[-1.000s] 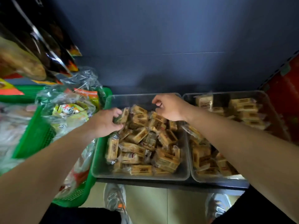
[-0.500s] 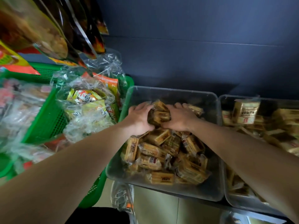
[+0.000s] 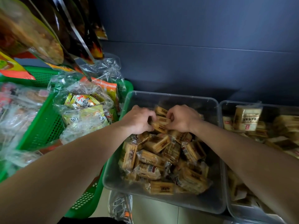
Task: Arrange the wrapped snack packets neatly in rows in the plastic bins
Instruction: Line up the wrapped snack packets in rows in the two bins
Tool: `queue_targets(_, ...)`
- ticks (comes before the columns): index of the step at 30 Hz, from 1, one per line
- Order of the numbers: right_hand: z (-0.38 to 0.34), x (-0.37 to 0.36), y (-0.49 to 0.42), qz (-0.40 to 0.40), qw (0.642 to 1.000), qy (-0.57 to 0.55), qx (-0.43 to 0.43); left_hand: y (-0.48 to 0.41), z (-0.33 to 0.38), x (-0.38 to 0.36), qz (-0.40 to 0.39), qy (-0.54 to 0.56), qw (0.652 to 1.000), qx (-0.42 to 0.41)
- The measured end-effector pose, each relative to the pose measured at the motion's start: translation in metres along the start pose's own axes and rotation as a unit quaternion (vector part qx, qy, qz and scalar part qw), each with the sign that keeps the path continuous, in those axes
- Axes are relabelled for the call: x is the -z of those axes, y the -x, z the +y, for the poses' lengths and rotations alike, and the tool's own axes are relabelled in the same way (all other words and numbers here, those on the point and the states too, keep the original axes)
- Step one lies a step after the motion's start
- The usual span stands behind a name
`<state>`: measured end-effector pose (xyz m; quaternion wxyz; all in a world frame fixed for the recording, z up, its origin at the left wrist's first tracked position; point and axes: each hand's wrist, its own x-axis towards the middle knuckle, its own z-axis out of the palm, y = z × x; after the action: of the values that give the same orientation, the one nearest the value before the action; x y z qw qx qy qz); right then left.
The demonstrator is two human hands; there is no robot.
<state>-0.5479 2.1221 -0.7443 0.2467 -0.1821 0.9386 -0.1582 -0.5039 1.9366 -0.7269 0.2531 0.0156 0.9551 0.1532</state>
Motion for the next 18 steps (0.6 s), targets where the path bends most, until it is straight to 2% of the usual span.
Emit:
queue_targets(2, 0.001, 0.012, 0.005, 0.006, 1.0, -0.029, 0.009, 0.007, -0.001, 0.012, 0.007, 0.008, 1.0, -0.021)
queue_targets(6, 0.01, 0.045, 0.023, -0.003, 0.984, -0.171, 0.04, 0.04, 0.0, 0.04, 0.006, 0.122, 0.992, -0.029)
queue_targets(11, 0.034, 0.067, 0.058, -0.049, 0.948, -0.315, -0.001, 0.083, -0.002, 0.056, 0.014, 0.256, 0.967, -0.004)
queue_targets(18, 0.052, 0.063, 0.087, -0.081, 0.929, -0.361, -0.013, 0.1, -0.003, 0.058, 0.029, 0.338, 0.939, 0.047)
